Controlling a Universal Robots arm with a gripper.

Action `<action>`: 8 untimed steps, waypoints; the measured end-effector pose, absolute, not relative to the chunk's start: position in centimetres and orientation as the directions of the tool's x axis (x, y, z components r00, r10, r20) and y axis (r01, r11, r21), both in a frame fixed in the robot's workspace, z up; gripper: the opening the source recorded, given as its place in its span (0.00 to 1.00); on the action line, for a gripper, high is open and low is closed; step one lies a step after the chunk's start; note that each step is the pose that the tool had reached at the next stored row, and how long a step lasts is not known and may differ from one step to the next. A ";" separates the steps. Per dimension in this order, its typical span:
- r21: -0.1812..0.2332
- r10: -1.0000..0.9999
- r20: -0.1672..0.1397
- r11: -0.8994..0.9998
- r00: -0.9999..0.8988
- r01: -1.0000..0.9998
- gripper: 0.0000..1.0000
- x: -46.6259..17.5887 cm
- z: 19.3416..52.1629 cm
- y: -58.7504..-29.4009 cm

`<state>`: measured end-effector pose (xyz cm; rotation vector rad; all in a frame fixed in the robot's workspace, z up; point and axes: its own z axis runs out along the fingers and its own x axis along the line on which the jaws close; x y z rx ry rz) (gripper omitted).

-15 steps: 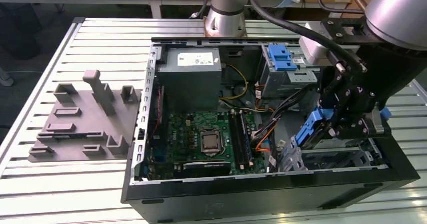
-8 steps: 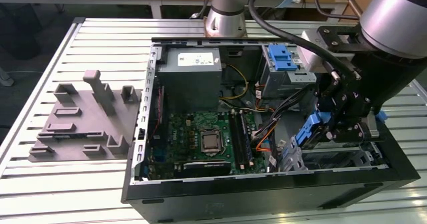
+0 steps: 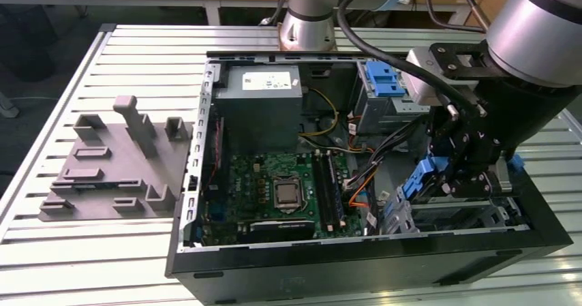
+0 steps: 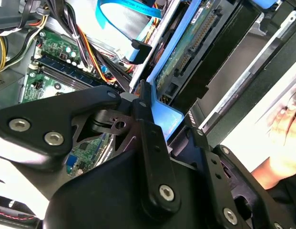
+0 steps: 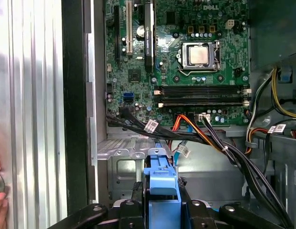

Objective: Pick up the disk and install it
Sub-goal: 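Insert the disk into the insertion slot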

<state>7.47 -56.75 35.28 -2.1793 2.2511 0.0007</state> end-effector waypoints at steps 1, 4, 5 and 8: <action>-0.006 -0.999 -0.006 0.032 -0.032 -0.999 0.36 7.5 35.3 -56.8; -0.006 -0.999 -0.006 0.032 -0.032 -0.999 0.36 7.5 35.3 -56.8; -0.006 -0.999 -0.007 0.032 -0.032 -0.999 0.36 7.5 35.3 -56.8; -0.006 -0.999 -0.007 0.032 -0.032 -0.999 0.36 7.5 35.1 -56.8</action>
